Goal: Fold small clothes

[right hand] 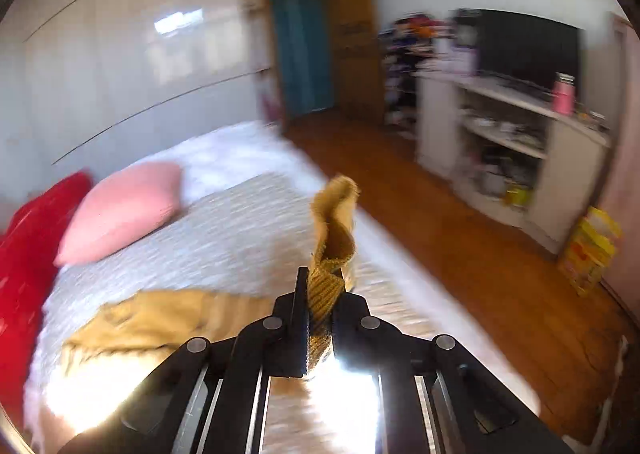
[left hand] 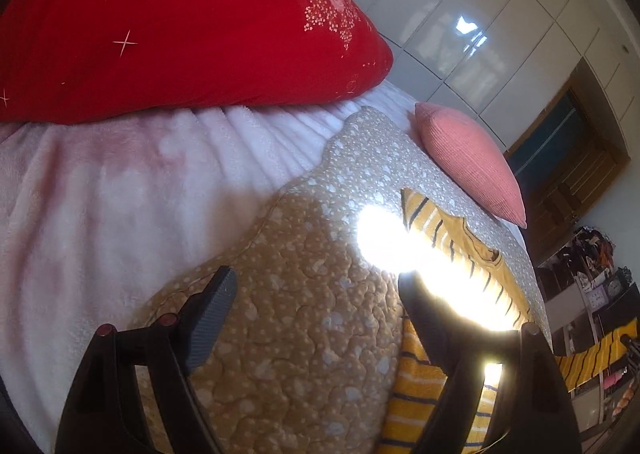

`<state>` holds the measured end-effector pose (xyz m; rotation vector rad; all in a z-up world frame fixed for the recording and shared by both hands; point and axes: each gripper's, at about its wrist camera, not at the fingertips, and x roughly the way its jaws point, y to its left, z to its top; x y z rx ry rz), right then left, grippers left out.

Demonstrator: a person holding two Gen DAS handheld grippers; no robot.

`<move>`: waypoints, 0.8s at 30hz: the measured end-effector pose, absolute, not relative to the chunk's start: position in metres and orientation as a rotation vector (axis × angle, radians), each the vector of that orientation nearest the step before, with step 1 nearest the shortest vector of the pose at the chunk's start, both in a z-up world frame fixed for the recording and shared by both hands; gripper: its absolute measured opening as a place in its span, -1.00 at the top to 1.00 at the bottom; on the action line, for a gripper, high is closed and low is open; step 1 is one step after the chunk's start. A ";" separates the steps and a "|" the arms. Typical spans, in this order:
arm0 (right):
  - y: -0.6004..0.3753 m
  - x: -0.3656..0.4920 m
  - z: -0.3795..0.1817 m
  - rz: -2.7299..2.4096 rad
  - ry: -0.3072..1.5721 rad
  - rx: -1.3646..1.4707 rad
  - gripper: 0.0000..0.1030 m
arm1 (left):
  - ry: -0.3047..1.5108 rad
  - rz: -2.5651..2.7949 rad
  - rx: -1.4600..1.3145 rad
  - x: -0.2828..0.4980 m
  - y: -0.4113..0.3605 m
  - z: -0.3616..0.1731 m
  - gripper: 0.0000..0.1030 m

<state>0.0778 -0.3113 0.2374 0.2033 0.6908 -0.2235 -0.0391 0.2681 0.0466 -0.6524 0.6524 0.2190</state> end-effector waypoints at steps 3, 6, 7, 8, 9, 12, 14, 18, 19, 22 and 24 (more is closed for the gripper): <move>-0.214 0.109 0.207 -0.011 0.785 0.110 0.83 | 0.654 0.222 -0.622 -0.038 0.265 0.046 -0.59; -0.117 0.125 0.171 0.169 0.873 0.007 0.83 | 0.650 0.229 -0.584 -0.036 0.261 0.047 -0.59; -0.088 0.129 0.160 0.225 0.897 -0.018 0.83 | 0.651 0.230 -0.573 -0.035 0.261 0.047 -0.59; -0.062 0.129 0.147 0.272 0.921 -0.039 0.83 | 0.655 0.230 -0.566 -0.034 0.261 0.046 -0.59; -0.039 0.132 0.137 0.311 0.946 -0.056 0.83 | 0.659 0.228 -0.564 -0.031 0.261 0.045 -0.59; 0.012 0.145 0.102 0.388 1.005 -0.094 0.83 | 0.682 0.225 -0.564 -0.026 0.265 0.040 -0.59; 0.031 0.150 0.082 0.418 1.038 -0.105 0.83 | 0.698 0.224 -0.569 -0.024 0.267 0.037 -0.59; 0.062 0.165 0.054 0.413 1.069 -0.141 0.82 | 0.709 0.219 -0.574 -0.020 0.269 0.033 -0.59; 0.065 0.168 0.049 0.411 1.081 -0.137 0.82 | 0.711 0.215 -0.574 -0.020 0.269 0.032 -0.59; 0.071 0.175 0.039 0.415 1.107 -0.119 0.77 | 0.716 0.215 -0.559 -0.019 0.266 0.032 -0.59; 0.075 0.176 0.036 0.430 1.111 -0.115 0.77 | 0.716 0.219 -0.553 -0.018 0.265 0.032 -0.59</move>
